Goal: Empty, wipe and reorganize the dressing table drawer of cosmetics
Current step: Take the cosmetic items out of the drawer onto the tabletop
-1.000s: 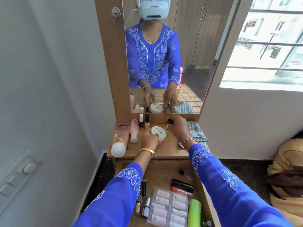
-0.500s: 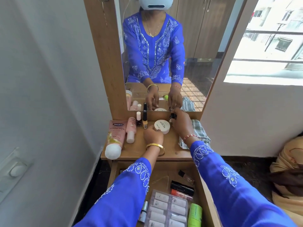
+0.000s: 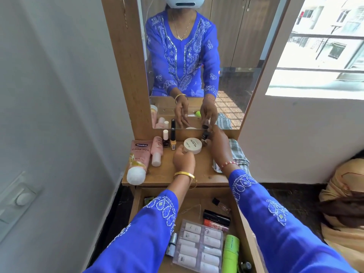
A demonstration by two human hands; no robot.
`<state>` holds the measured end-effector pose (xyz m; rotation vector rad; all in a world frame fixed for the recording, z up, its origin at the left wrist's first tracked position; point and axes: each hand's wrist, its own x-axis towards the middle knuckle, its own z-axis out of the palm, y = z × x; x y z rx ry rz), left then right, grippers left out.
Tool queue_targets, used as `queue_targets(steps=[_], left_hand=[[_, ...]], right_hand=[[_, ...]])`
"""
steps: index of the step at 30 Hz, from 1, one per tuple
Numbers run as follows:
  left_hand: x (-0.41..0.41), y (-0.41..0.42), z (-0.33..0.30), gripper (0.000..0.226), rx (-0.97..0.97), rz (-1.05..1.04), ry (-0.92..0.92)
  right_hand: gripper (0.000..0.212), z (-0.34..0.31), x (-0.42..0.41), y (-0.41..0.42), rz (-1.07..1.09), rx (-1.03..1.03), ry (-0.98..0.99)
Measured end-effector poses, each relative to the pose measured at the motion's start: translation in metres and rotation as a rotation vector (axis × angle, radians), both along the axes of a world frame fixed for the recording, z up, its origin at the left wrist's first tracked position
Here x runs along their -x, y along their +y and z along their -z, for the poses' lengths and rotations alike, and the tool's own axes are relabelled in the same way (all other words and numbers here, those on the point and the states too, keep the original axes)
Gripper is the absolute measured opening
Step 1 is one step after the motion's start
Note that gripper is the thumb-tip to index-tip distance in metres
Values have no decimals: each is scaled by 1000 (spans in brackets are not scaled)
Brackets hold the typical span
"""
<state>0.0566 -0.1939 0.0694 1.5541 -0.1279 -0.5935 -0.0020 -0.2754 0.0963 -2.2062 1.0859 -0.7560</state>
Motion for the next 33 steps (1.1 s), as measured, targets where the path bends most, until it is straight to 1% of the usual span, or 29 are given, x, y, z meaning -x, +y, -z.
queue_targets(steps=[3, 5, 7, 9, 12, 15, 17, 18, 21, 22, 24, 27, 30, 33], left_hand=[[6, 15, -2, 40, 18, 35, -49], [13, 30, -4, 32, 49, 59, -88], [22, 50, -4, 28, 97, 83, -101], [32, 73, -2, 25, 138, 97, -114], [45, 110, 19, 24, 121, 102, -122], [50, 142, 44, 24, 38, 79, -113], [47, 159, 56, 25, -13, 55, -124], [44, 165, 61, 25, -38, 48, -133], [34, 183, 73, 27, -160, 81, -160], [32, 187, 76, 29, -209, 109, -173], [31, 193, 78, 29, -310, 172, -215], [33, 194, 79, 29, -440, 230, -312], [35, 193, 81, 33, -556, 285, -385], [35, 195, 83, 38, -633, 363, -444]], right_hand=[[26, 1, 8, 16, 45, 15, -139], [20, 5, 17, 31, 52, 62, -220], [14, 11, 28, 51, 64, 110, -271], [10, 20, 41, 75, 71, 110, -314], [10, 41, 56, 116, 105, -24, -385], [11, 63, 61, 154, 142, -197, -411], [15, 81, 61, 173, 91, -273, -326], [15, 89, 61, 179, 45, -287, -237], [8, 106, 64, 191, -158, -179, 182], [13, 108, 66, 193, -234, -140, 287], [20, 106, 69, 197, -370, -74, 433], [28, 106, 70, 201, -519, 41, 562], [43, 107, 69, 203, -560, 107, 670], [56, 108, 68, 203, -588, 170, 757]])
